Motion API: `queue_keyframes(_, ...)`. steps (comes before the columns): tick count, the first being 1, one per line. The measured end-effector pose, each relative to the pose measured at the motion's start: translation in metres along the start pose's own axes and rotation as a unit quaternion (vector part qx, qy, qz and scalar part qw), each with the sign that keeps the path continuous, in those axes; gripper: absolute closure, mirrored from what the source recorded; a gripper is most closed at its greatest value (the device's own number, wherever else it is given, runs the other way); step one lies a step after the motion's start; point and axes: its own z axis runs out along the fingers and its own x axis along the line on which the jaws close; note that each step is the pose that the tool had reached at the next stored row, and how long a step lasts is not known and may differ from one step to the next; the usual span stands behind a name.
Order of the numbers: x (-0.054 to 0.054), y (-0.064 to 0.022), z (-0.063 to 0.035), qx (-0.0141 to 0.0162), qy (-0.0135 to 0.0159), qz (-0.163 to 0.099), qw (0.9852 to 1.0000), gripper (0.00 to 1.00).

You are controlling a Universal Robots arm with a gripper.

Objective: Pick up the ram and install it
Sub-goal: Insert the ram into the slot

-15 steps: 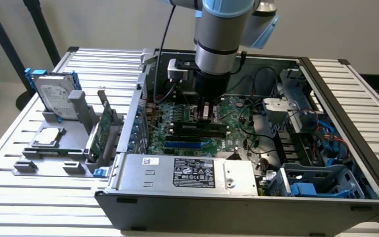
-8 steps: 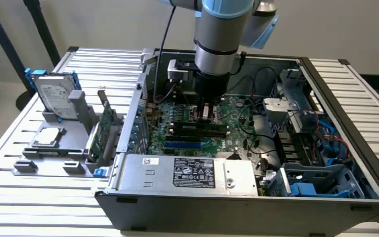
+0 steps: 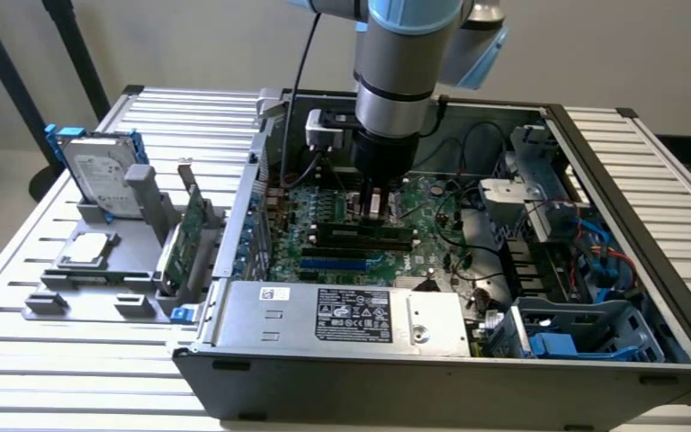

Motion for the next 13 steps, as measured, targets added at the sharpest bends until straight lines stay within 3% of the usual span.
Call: queue_keyframes(13,-0.0013,0.0001,0.0011,0.0002,0.0025,0.000,1.0000,0.86)
